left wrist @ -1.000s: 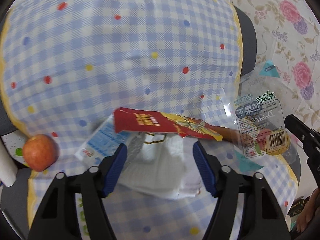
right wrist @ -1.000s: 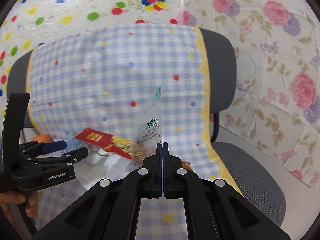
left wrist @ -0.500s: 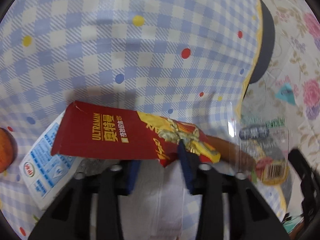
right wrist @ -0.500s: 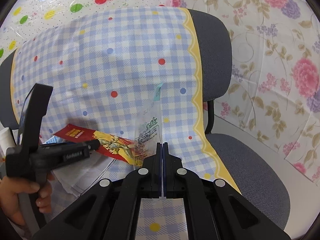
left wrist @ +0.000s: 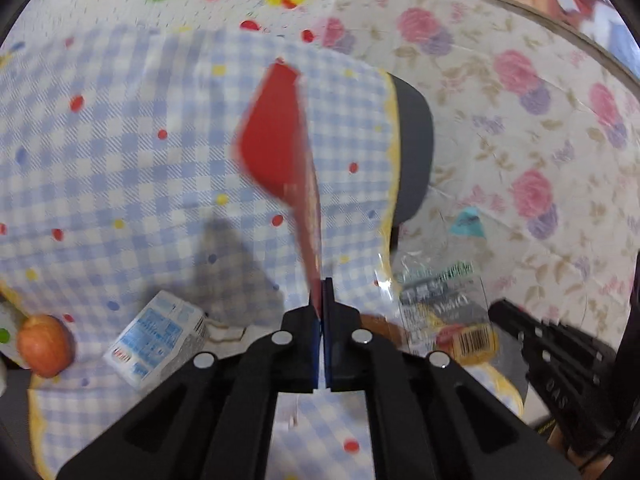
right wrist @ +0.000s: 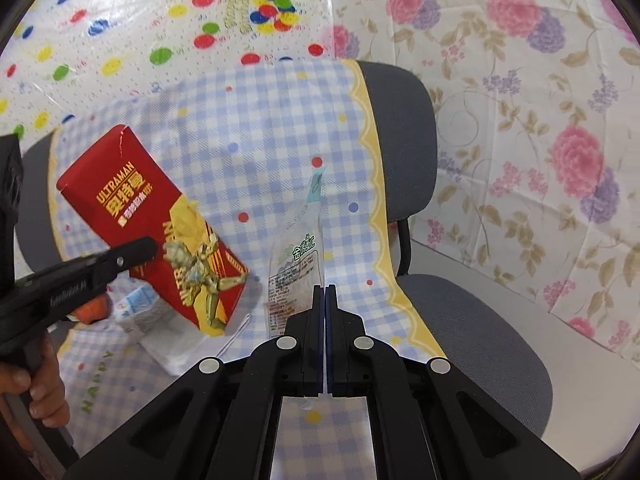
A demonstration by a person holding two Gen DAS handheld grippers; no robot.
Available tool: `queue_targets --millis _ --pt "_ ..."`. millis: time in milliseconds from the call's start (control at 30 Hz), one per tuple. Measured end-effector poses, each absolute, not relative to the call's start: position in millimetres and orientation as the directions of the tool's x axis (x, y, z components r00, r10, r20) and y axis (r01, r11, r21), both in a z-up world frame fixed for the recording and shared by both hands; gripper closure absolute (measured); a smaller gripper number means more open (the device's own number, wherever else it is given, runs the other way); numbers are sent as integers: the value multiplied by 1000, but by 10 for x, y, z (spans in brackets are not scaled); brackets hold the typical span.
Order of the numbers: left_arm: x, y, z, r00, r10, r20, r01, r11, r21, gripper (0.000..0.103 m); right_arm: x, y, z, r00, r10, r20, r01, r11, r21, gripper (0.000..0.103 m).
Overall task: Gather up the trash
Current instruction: 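Carry the red box and clear bag to the wastebasket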
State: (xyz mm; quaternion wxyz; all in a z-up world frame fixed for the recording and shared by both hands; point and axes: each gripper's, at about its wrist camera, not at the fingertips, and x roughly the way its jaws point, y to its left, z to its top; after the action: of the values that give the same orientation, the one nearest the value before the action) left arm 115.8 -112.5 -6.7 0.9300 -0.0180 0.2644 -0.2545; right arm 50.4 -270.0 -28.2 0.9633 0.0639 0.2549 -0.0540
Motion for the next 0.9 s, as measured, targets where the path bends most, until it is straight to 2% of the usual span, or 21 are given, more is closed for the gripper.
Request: queue_targets --millis 133,600,900 --pt "816 -1165 -96 740 -452 -498 470 877 -98 103 212 -2663 -240 862 -64 -502 135 985 106 102" --pt "-120 -1212 -252 677 -545 -495 571 813 -114 103 -856 -2758 -321 836 -57 -546 166 974 152 102" --pt "-553 -1561 -328 610 -621 -492 670 736 -97 103 -1458 -3018 -345 820 -152 -552 264 956 128 102"
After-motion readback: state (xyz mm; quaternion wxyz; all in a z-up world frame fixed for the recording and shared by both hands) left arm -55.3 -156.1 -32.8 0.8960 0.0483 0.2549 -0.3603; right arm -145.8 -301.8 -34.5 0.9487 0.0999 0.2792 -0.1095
